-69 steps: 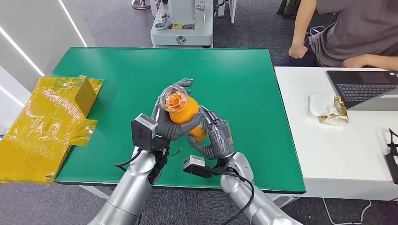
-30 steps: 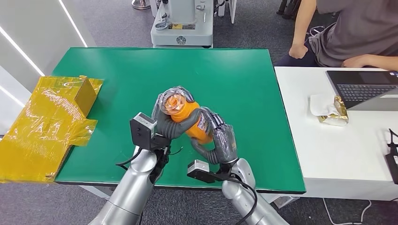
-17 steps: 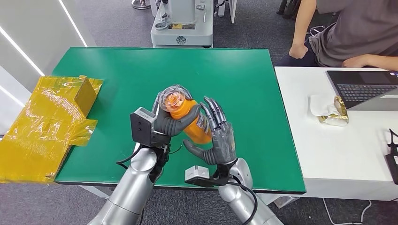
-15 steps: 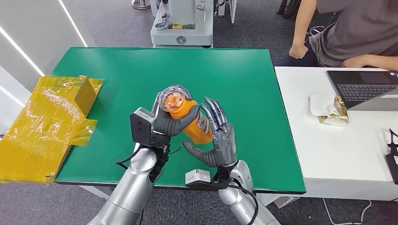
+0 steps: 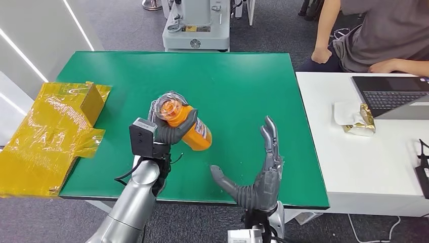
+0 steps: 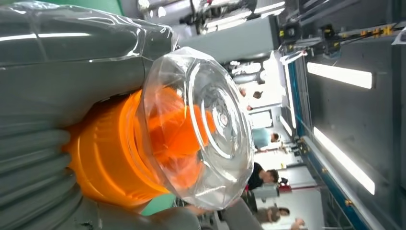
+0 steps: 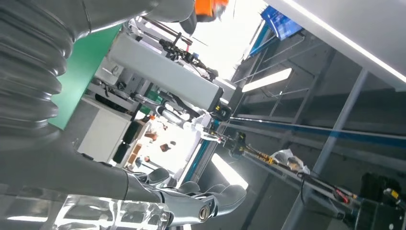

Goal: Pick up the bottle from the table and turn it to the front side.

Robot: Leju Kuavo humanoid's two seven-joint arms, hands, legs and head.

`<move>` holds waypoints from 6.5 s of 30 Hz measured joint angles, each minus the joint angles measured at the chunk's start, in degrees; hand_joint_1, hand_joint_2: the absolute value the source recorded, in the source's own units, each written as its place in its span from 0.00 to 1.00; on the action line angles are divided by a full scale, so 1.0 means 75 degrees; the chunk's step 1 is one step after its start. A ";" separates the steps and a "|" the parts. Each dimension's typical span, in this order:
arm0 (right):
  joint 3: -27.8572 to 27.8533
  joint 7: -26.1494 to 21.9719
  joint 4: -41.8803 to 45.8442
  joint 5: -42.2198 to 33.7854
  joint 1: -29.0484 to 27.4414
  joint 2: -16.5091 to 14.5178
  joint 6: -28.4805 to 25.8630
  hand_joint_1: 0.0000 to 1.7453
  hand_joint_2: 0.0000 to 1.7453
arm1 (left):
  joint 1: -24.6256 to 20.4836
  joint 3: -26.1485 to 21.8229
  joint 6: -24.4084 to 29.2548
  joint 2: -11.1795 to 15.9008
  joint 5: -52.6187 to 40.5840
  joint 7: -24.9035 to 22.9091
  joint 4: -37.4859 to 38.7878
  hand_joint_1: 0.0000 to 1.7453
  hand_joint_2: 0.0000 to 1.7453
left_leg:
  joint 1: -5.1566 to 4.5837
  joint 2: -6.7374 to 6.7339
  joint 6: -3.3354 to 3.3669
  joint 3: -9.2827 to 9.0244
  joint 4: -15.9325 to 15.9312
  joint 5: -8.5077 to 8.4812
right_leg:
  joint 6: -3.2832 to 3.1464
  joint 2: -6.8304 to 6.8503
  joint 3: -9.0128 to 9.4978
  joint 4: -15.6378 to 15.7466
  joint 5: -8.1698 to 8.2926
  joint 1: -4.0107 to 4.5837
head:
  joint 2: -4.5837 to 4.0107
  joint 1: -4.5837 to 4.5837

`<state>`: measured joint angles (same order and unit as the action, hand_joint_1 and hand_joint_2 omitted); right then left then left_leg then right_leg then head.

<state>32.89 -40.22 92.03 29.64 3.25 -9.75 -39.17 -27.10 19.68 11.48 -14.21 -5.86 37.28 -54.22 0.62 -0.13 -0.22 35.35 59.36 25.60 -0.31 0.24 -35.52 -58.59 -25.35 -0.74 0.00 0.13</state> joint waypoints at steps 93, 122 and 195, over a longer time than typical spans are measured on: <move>0.0767 0.0003 -0.0094 -0.1248 0.0049 0.0216 0.0001 0.00 1.00 | -0.2467 0.0177 0.3650 0.3302 -0.6175 -0.1121 0.3083 1.00 1.00 | 0.0004 -0.0005 -0.0021 -0.0005 -0.0006 -0.0014 | -0.0011 -0.0008 -0.0005 -0.0004 0.0004 0.0004 | 0.0000 -0.0002; 0.0629 0.0000 -0.0078 -0.0910 -0.0336 0.0275 0.0001 0.00 1.00 | -0.2423 0.3102 0.0226 0.3490 -1.0133 -0.4549 0.5114 1.00 1.00 | 0.0004 -0.0036 -0.0039 -0.0002 -0.0009 -0.0001 | -0.0022 -0.0047 -0.0024 -0.0003 0.0009 0.0000 | 0.0000 -0.0005; 0.0455 0.0001 0.0151 -0.1286 -0.0407 0.0211 0.0047 0.00 1.00 | -0.1762 0.1604 0.1637 0.3086 -0.9445 -0.4230 0.5201 1.00 1.00 | 0.0004 -0.0033 -0.0039 0.0001 -0.0011 -0.0001 | -0.0022 -0.0044 -0.0022 -0.0004 0.0009 0.0000 | 0.0000 -0.0005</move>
<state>36.30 -40.21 93.16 20.00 0.20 -8.17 -38.82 -40.32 31.71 23.76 8.94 -76.70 5.56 -15.21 0.65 -0.38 -0.51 35.36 59.28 25.59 -0.48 -0.09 -35.68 -58.61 -25.29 -0.74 0.00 0.09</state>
